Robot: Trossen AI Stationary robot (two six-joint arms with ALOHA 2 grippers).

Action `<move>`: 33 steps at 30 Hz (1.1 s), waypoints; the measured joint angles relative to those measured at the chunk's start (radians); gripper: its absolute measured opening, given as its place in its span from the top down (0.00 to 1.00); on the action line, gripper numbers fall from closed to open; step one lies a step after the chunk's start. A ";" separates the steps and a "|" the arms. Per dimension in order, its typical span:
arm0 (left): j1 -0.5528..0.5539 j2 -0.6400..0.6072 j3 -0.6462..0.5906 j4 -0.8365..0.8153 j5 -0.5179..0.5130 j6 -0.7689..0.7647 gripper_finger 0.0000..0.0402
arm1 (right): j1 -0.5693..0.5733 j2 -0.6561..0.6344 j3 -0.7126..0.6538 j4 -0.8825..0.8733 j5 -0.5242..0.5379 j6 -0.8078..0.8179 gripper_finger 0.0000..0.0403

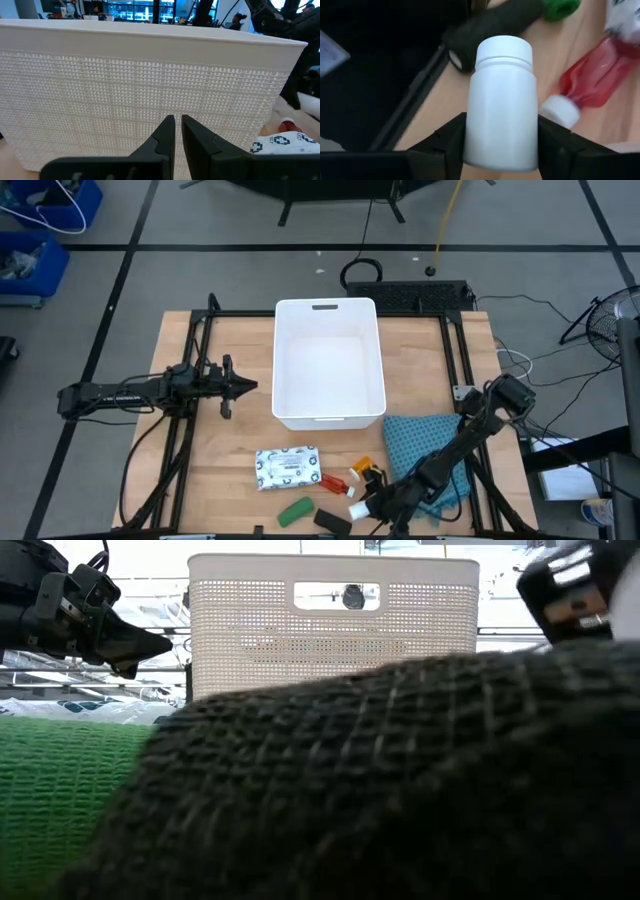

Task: Pick & place medical supplies in basket/bin
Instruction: Put the white medicine bottle into the white bin

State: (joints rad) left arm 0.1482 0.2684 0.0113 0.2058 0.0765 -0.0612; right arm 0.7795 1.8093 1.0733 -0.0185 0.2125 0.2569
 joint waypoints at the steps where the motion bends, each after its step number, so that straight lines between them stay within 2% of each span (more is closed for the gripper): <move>1: 0.000 0.000 0.000 0.000 0.000 0.000 0.91 | -0.001 -0.013 0.000 -0.004 0.001 0.000 0.54; 10: 0.000 0.000 0.000 0.000 0.000 0.001 0.91 | -0.015 -0.209 0.000 -0.085 0.098 -0.055 0.59; 15: 0.000 0.000 0.000 0.000 0.000 0.001 0.91 | -0.022 -0.333 0.000 -0.089 0.107 -0.142 0.57; 19: 0.000 0.000 0.000 0.000 0.000 0.005 0.91 | -0.031 -0.437 0.000 -0.112 0.153 -0.225 0.58; 27: 0.000 0.000 0.000 0.000 0.000 0.014 0.91 | -0.109 -0.634 -0.001 -0.156 0.185 -0.284 0.58; 30: 0.000 0.000 0.000 0.000 0.000 0.014 0.91 | -0.148 -0.696 -0.052 -0.096 0.183 -0.337 0.58; 33: 0.000 0.000 0.000 0.000 0.000 0.013 0.91 | -0.194 -0.774 -0.154 0.045 0.149 -0.383 0.58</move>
State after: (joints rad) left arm 0.1486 0.2680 0.0113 0.2054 0.0761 -0.0479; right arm 0.5860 1.0352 0.9193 0.0263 0.3616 -0.1260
